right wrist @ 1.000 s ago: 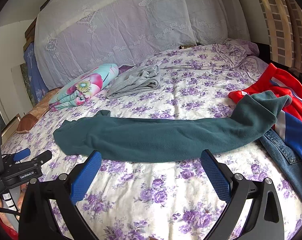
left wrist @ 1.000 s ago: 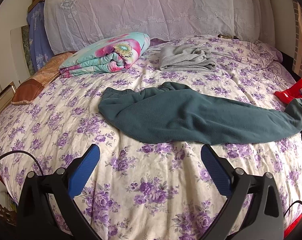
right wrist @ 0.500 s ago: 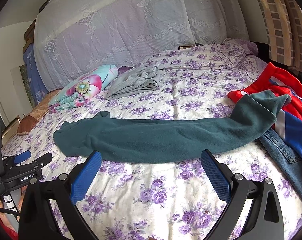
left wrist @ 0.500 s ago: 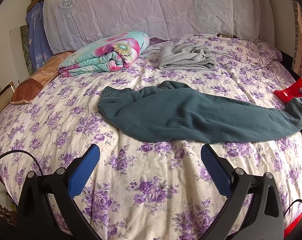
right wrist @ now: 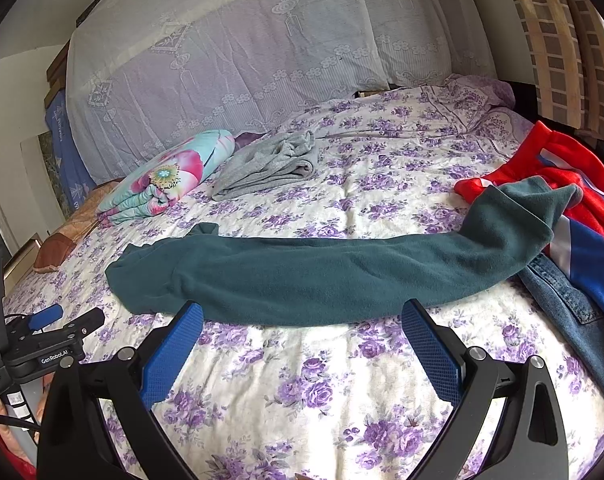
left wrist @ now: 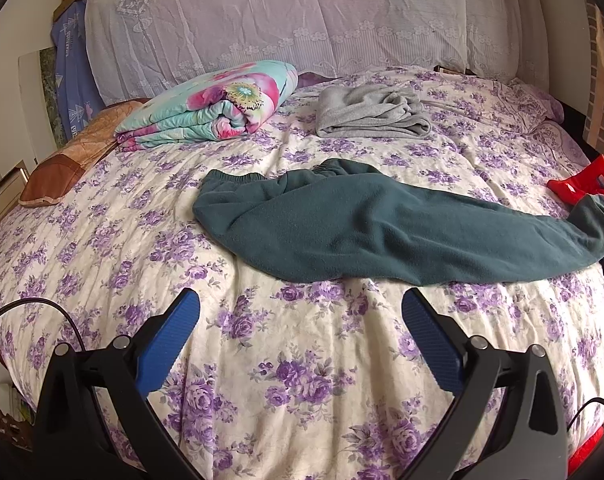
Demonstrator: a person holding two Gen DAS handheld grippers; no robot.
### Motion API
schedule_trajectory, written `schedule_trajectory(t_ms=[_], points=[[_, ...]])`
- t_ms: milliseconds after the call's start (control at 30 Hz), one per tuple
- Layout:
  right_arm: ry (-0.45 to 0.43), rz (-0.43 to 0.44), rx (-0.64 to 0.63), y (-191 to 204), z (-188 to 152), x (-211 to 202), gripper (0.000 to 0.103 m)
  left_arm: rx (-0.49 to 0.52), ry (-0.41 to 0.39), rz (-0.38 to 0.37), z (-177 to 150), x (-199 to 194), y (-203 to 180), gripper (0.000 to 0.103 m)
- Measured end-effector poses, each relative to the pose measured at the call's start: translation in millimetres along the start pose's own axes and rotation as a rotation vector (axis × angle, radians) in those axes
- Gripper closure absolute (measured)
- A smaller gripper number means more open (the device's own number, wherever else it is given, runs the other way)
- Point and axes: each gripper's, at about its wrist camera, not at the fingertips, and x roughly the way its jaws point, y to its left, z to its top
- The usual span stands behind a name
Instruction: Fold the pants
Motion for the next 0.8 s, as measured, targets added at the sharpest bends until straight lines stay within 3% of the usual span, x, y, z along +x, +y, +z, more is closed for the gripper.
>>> schedule_trajectory(t_ms=[800], points=[[0.002,-0.002,0.005,-3.0,-2.6,1.7,0.003,-0.005,0.007,-0.003,-1.9,2.4,1.1,0.005]])
